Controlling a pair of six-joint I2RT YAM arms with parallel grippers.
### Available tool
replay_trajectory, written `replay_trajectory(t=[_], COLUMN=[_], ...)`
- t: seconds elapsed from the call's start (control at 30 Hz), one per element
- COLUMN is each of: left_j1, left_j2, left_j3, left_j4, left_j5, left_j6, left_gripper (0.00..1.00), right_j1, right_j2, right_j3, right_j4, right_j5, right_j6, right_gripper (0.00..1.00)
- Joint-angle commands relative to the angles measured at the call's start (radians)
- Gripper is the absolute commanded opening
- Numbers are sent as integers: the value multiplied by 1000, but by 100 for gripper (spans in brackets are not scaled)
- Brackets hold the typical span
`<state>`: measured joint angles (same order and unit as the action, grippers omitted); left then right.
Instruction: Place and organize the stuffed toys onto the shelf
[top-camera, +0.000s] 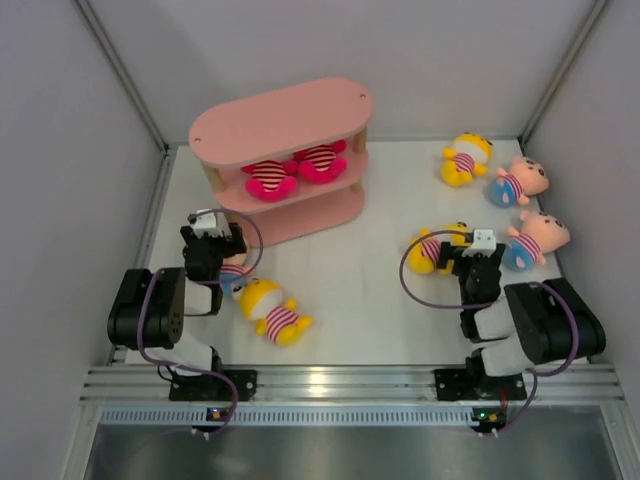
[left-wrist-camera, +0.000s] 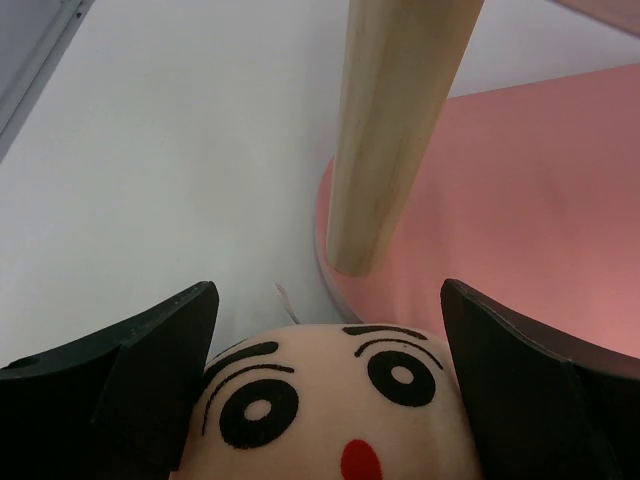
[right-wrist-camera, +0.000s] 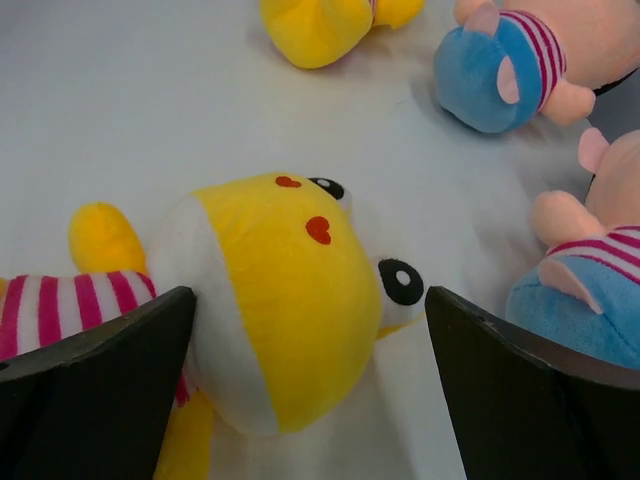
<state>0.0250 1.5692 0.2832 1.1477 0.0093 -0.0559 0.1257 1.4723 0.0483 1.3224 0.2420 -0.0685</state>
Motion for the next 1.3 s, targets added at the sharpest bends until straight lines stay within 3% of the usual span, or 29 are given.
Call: replay_trajectory(t=[0.0,0.07,0.13,0.17,0.2,0.3,0.33,0.37,0.43,0.63,0.83,1.03,1.27], left_j1=[-5,-7,-5,-5,-7,-5,-2,3,4,13,13,15,15], left_j2=[12,12,12,12,12,-27,-61,-128,-170,-311,-374,-414,-437], left_j3=[19,19,19,19,19,19,34,98,172,234,420,568,648], left_j4=[-8,-8,-9,-8,-9,-40,-99,-299,-463,-767,-1304,-1664,-1881], left_j5=[1,1,1,1,1,-38,-52,-54,-48,-19,-25,-14,-37], left_j6=[7,7,7,7,7,-11,-19,-19,37,158,249,278,330], left_gripper=[99,99,99,99,99,99,99,99,99,98,97,96,91], right_j1=[-11,9,25,25,23,23,23,25,25,32,80,137,239], right_j2=[-102,-237,-534,-628,-735,-787,-781,-770,-728,-627,-452,-271,-127], right_j3=[-27,-44,5,135,207,450,503,595,680,659,714,746,786], right_j4=[249,157,-286,-507,-851,-1209,-1399,-1490,-1662,-1691,-1715,-1695,-1631], right_j5=[11,70,86,48,37,-6,-9,-29,-76,-202,-120,-41,-79], right_j6=[-1,-7,94,131,178,266,292,314,364,504,498,451,366], right_gripper=[99,99,100,99,99,99,99,99,94,87,87,88,88])
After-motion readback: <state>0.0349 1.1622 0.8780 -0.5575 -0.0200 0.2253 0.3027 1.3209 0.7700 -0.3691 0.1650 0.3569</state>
